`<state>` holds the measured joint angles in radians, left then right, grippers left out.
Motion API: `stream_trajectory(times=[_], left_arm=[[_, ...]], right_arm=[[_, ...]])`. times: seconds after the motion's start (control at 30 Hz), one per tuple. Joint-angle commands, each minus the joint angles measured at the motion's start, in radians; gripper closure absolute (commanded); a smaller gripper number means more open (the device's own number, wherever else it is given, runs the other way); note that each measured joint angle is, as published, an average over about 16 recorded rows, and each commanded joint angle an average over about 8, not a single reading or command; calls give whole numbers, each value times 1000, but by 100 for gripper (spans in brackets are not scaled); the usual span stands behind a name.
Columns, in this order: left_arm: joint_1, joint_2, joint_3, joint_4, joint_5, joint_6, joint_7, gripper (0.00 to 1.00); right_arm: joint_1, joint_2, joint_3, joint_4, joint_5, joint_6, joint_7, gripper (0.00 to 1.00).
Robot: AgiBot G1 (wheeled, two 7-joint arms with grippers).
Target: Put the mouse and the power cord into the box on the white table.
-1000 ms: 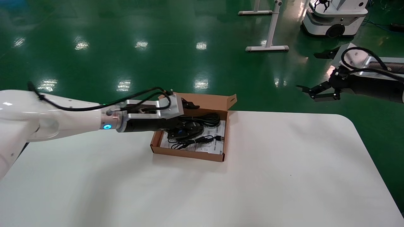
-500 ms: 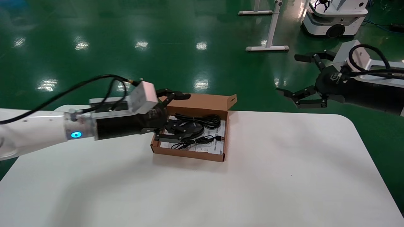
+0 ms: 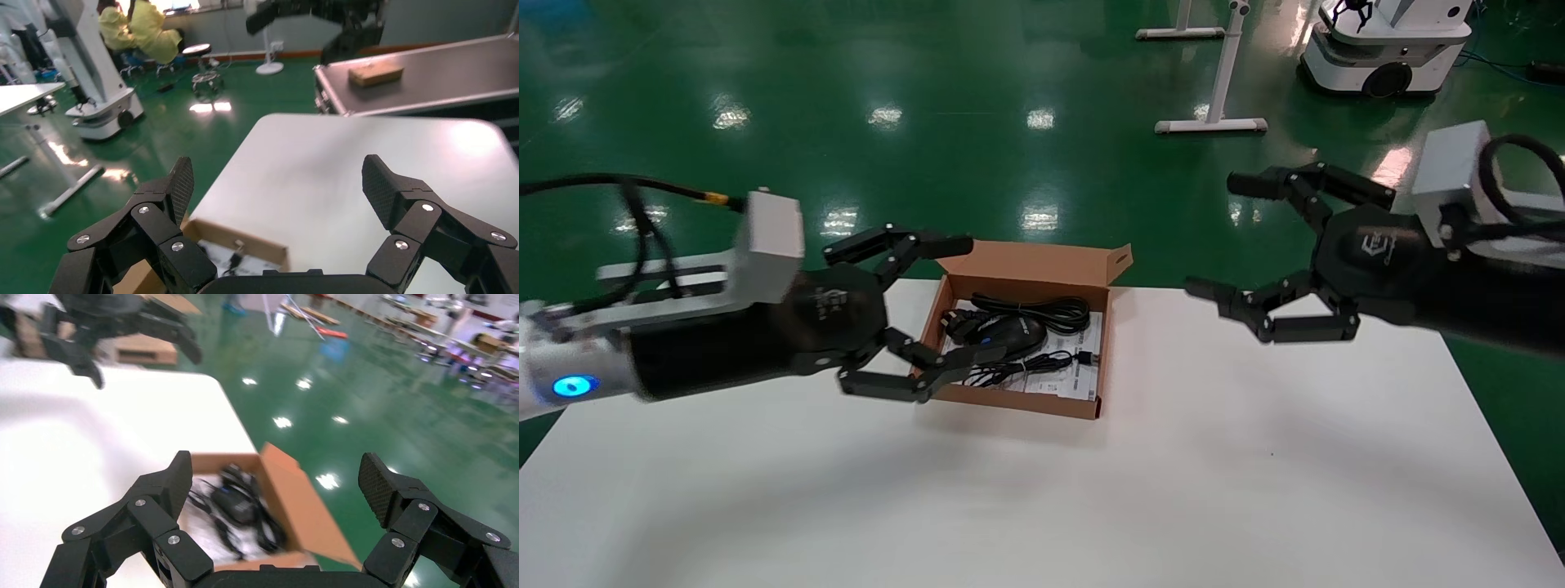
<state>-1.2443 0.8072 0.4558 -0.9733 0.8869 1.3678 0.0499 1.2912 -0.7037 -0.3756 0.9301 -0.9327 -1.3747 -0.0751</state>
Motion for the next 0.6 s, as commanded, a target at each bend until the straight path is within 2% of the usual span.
stream_trajectory(times=[0.03, 0.4, 0.6], left_arm=[[21, -25, -22, -39, -20, 16, -30, 0], [138, -159, -143, -253, -127, 104, -193, 0], [175, -204, -182, -329, -161, 132, -243, 0]], right_arm=[[-26, 11, 11, 42, 24, -14, 31, 0], [-167, 71, 74, 272, 155, -93, 202, 0], [-224, 95, 99, 366, 209, -125, 267, 0]])
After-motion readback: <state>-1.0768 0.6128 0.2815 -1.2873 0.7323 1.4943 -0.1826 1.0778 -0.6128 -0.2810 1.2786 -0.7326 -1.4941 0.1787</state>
